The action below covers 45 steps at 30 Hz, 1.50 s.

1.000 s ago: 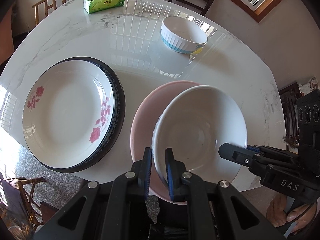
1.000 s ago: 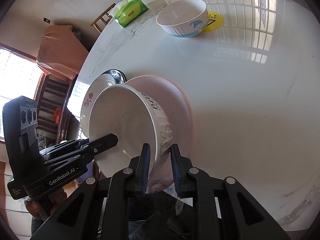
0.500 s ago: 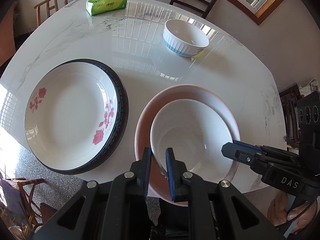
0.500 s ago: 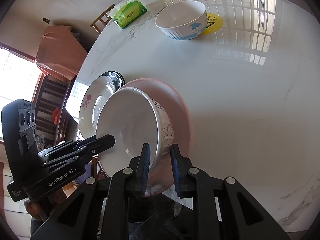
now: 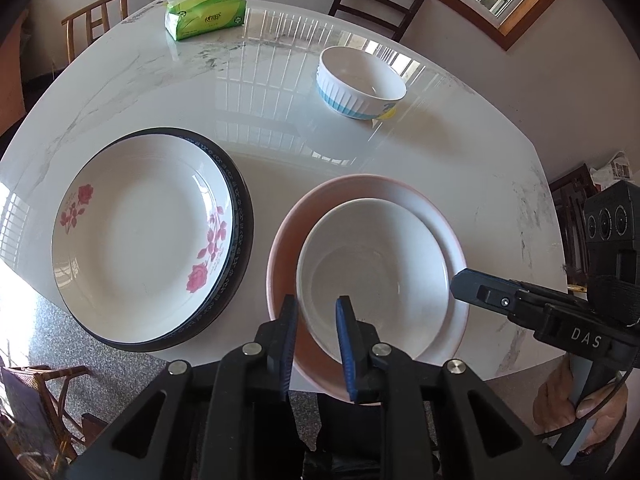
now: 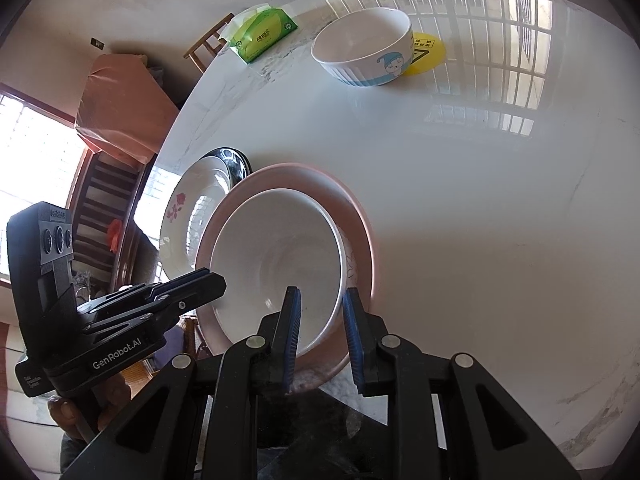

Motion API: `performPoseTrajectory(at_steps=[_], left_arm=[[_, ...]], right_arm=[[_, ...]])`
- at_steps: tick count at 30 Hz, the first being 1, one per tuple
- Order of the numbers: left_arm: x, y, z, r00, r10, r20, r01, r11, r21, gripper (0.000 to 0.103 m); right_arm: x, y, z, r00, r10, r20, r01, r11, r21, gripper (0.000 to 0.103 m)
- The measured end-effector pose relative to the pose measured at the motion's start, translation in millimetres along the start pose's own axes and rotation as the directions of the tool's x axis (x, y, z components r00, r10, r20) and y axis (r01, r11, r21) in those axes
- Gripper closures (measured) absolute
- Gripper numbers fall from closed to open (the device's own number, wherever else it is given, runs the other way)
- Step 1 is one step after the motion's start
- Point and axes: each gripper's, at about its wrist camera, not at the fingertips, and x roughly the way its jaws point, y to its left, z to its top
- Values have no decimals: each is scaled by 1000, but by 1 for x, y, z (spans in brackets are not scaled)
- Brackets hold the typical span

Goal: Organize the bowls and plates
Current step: 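Open both tools to release the white bowl inside the pink bowl, then move both tools to the white blue-striped cartoon bowl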

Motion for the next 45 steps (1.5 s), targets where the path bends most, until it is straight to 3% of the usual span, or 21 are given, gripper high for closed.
performPoseTrajectory(at_steps=[7,16,24,33,38,45], left_arm=[[-16,-9,9,998,-25,61,23,999,48,82],[-9,-9,34,997,-48,67,45,998,37,82],[8,-14,69,995,-71,64,69,997,28,82],[33,-11,126,993,-99,72,99,995,-5,82],[44,-3,158,977,-187,100,193,980,-51,82],[73,7,190,980,-177,96,188,974,-124,82]], right_arm=[[-19,-15,4,995,70,70,-72,997,24,79],[-25,-43,18,992,45,121,-53,997,63,67],[-16,-81,36,991,28,133,-44,991,123,66],[-6,-107,76,987,24,158,-49,986,157,62],[-6,-109,103,982,44,184,-76,983,168,54],[-2,-100,146,976,43,215,-76,986,146,53]])
